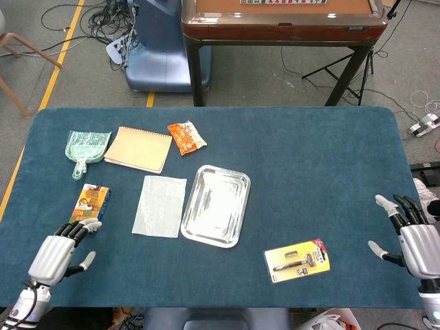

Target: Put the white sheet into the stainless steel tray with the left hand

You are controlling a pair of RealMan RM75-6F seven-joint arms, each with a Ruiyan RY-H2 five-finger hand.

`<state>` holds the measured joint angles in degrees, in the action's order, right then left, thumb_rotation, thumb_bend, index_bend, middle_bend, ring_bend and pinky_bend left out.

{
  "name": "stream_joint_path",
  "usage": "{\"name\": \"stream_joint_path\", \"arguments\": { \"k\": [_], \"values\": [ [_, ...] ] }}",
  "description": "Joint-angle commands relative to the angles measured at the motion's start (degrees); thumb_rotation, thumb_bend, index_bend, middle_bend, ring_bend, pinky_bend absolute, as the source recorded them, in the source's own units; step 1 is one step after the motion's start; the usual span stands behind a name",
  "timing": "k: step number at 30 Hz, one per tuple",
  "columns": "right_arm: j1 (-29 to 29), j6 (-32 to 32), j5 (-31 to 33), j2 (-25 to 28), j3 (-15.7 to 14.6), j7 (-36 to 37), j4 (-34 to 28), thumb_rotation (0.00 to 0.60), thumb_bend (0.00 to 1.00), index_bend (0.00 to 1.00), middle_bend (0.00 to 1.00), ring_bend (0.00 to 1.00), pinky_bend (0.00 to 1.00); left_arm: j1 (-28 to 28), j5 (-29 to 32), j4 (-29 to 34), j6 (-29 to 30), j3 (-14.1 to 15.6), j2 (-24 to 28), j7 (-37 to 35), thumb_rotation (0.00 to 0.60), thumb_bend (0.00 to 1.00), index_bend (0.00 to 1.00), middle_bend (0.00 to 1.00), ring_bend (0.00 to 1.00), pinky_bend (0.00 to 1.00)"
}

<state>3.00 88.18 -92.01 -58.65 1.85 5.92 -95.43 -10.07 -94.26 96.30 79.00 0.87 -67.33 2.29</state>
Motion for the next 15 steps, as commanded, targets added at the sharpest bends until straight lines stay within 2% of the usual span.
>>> {"name": "stream_joint_path", "arguments": {
  "k": [1, 7, 15],
  "values": [
    [0.1, -0.1, 0.0, 0.0, 0.0, -0.1, -0.1, 0.600, 0.18, 0.12, 0.23, 0.08, 0.11, -2.5, -1.8, -1.7, -2.7, 0.0, -1.4, 0.9, 0.600, 0.32, 0.24, 0.21, 0.21, 0.21],
    [0.2, -0.3, 0.0, 0.0, 0.0, -0.3, -0.3, 0.600, 0.18, 0.12, 0.23, 0.08, 0.11, -6.9, -3.7, -4.9, -8.5, 0.4, -4.2, 3.4, 0.600, 0.32, 0.29, 0.21, 0.21, 0.21],
    [0.1, -0.3, 0.1, -0.2, -0.1, -0.2, -0.1, 0.600, 0.18, 0.12, 0.23, 0.08, 0.11, -10.7, -4.0, -12.5, -10.2, -1.4, -10.9, 5.5, 0.600, 0.32, 0.36, 0.21, 0.21, 0.21]
  ]
}}
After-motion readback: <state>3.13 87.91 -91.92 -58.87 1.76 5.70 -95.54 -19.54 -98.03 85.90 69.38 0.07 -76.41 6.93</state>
